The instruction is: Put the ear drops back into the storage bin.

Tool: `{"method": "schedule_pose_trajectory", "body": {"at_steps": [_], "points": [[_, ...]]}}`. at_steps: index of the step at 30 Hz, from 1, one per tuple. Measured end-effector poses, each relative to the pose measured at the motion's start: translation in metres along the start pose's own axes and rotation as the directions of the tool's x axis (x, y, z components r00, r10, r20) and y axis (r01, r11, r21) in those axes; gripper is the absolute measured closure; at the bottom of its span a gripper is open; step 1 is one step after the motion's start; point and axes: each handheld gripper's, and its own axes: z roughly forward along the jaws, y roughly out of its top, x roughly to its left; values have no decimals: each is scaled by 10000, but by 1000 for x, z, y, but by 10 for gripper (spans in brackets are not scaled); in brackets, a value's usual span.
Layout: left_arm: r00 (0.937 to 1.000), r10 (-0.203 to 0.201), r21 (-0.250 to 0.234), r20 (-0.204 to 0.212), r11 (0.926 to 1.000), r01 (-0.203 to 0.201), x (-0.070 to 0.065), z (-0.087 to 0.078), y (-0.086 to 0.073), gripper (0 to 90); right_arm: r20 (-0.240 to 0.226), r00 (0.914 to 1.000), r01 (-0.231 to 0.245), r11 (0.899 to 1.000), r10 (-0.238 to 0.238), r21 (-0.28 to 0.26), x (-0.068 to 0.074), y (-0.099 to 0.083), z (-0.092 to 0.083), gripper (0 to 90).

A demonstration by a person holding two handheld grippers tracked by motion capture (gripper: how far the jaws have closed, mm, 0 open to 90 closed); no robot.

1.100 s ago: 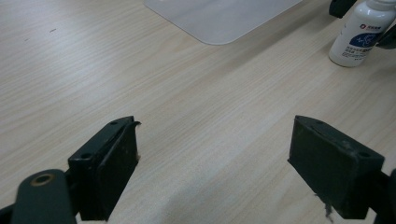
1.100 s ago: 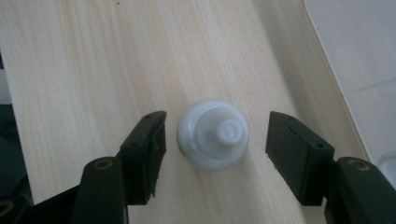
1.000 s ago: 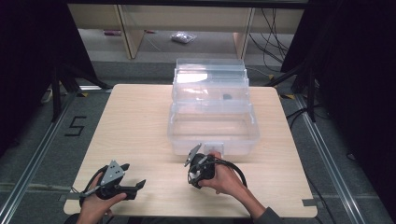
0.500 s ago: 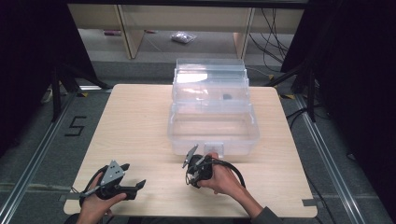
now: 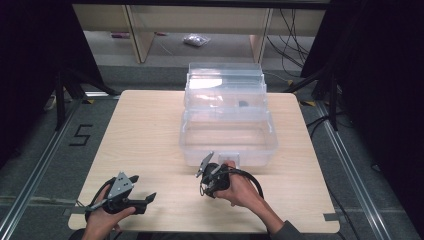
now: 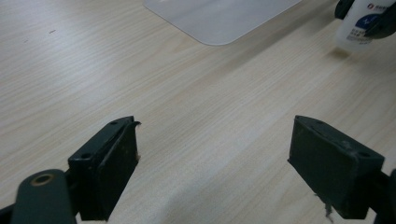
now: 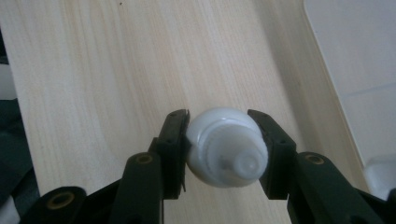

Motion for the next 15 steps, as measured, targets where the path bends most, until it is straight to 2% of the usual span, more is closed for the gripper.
{"method": "schedule_pose_trajectory", "body": {"at_steps": [1, 2, 3, 5, 7, 8, 15], "points": [[10000, 52, 42, -14, 10000, -52, 0, 0, 0, 151, 66, 9999, 157, 9998, -157, -75, -2, -1, -3, 601], [10000, 43, 35, -22, 10000, -43, 0, 0, 0, 151, 47, 10000, 29, 10000, -28, -70, -1, -1, -5, 601], [10000, 54, 35, -31, 10000, -54, 1, 0, 0, 151, -230, 9996, 174, 9995, -180, -273, -2, -1, -8, 601], [10000, 50, 43, -35, 10000, -50, 1, 0, 0, 151, -341, 9993, 160, 9993, -172, -328, -3, -2, -11, 601], [10000, 50, 35, -39, 10000, -50, 1, 0, 0, 151, -401, 9992, 76, 9995, -89, -311, -4, -3, -14, 601], [10000, 43, 37, -31, 10000, -43, 1, 0, 0, 151, -435, 9989, -197, 9996, 189, -194, -4, -3, -17, 601], [10000, 49, 28, -24, 10000, -49, 1, 0, 0, 151, -510, 9987, -74, 9997, 61, -248, -12, -6, -31, 601]]}}
